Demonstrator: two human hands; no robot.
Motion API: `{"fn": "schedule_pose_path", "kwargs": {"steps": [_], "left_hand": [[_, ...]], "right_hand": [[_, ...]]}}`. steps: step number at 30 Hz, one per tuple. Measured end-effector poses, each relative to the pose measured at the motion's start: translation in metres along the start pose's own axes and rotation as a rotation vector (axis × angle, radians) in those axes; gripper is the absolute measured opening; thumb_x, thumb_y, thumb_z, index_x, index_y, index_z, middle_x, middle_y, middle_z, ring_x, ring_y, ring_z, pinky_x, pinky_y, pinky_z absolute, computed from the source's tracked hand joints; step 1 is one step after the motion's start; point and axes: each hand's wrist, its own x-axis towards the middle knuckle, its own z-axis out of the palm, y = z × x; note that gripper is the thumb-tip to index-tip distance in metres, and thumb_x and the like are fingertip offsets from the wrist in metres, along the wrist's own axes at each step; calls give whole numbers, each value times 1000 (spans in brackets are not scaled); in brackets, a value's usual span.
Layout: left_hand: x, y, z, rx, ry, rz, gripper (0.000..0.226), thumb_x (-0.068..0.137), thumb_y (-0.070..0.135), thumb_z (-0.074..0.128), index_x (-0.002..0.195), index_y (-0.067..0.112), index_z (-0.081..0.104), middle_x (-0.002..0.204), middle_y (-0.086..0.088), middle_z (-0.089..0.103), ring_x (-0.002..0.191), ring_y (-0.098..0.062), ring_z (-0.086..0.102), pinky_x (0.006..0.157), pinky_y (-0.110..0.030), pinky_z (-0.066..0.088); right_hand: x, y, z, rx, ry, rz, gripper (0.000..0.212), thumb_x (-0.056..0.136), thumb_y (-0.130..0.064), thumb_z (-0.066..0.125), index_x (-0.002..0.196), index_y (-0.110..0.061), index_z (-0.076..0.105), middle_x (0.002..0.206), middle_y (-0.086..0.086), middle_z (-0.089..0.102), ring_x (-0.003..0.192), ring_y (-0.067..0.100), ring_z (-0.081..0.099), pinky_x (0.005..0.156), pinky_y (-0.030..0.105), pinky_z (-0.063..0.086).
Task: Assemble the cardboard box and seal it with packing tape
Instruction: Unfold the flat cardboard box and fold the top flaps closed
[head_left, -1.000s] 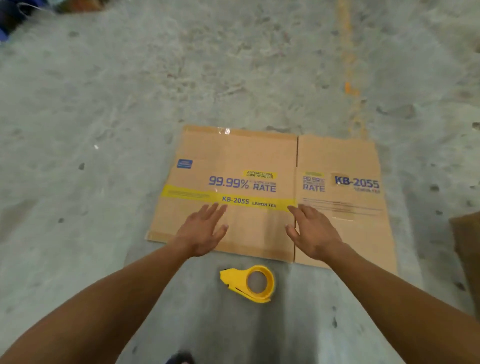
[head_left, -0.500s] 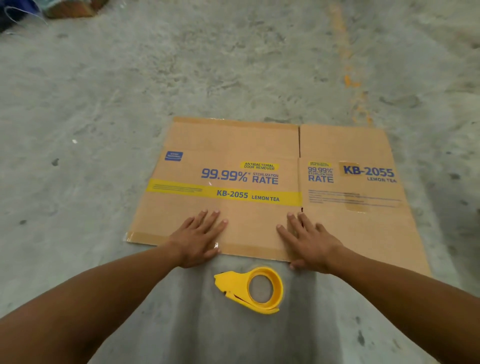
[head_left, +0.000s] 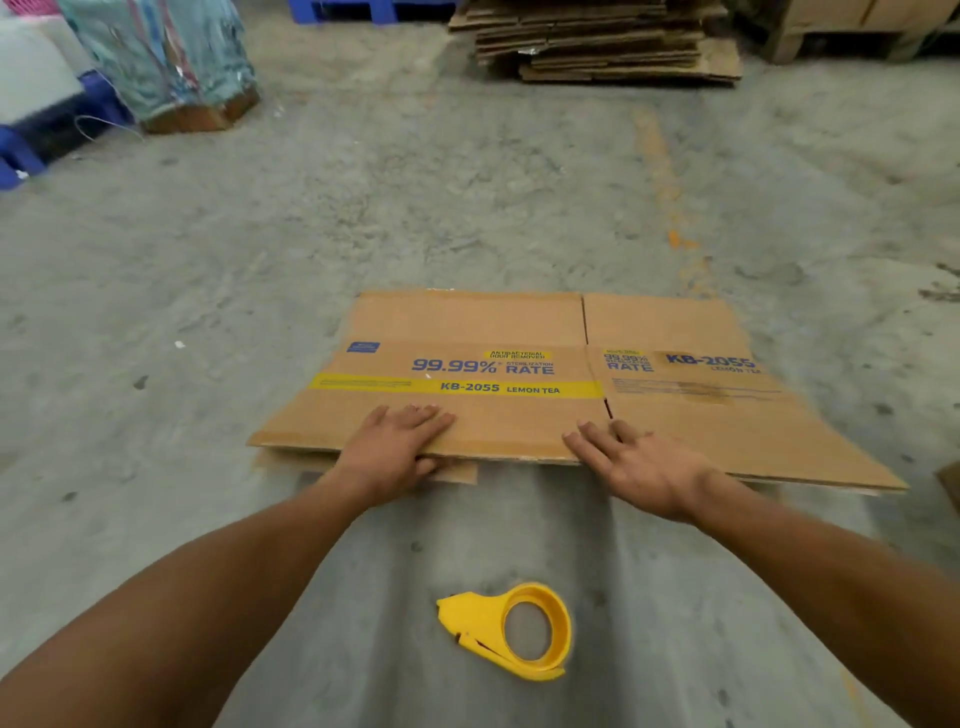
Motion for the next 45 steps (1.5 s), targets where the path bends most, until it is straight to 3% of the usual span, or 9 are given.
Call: {"fn": "schedule_pose_path", "kwargs": {"steps": [3,7,10,14,21,27,32,38,45], "left_hand": [[7,-9,-38,89,300,-190,74,87,57,51,151,30,25,159,2,29,149,-18,16,117,-54,-7],[10,-9,-66,-280,638,-558,107,75,65,60,154,30,-2,162,-11,-17,148,-36,-15,104,-58,-25],[8,2,-99,-939,676,-944,115,78,52,69,149,39,-20,159,-12,-27,146,-43,-11,114,-64,5],[13,-2,-128,-1669,720,-898,106,86,19,57,139,53,-29,144,-15,45,108,-35,62,79,-42,58],[26,-7,-195,-1653,904,-692,98,92,3,49,147,49,-18,114,1,47,69,-12,62,79,-41,60],[33,-3,-232,-1516,844,-579,100,90,1,51,145,55,-13,121,-2,46,83,-19,61,64,-34,60],[32,-1,-256,-1369,784,-545,101,89,8,50,142,57,-20,98,1,53,84,-33,68,48,-29,54],[41,9,-286,-1301,755,-594,105,91,3,54,142,55,-21,131,-15,48,99,-37,61,61,-46,61],[38,13,-296,-1315,706,-616,104,92,-7,47,144,55,-18,140,-15,38,105,-40,60,68,-49,60]], "right_hand": [[2,25,-42,29,107,51,51,102,-23,31,151,-17,16,156,6,28,126,31,48,80,43,50],[1,47,-92,63,207,136,46,101,-27,32,147,-21,26,148,2,44,117,31,59,83,41,48],[-2,59,-128,114,219,215,44,102,-29,32,145,-23,28,148,3,45,112,35,62,86,41,47],[-8,65,-162,105,314,245,39,103,-32,28,141,-22,34,143,7,52,107,39,63,85,40,47],[-40,90,-148,256,527,162,57,96,-56,7,147,-41,25,142,-7,49,120,22,56,87,33,46],[-77,98,-111,308,467,161,55,92,-64,-5,146,-57,-3,154,-4,36,131,21,49,101,33,45],[-112,93,-81,260,356,190,61,95,-65,15,150,-51,-5,160,1,28,130,22,52,99,38,48],[-102,59,-81,479,411,176,71,87,-75,19,145,-57,-17,165,-7,2,146,18,25,114,35,30],[-101,64,-75,579,420,223,48,99,-50,17,142,-67,3,162,-2,19,146,17,24,117,32,23]]}}
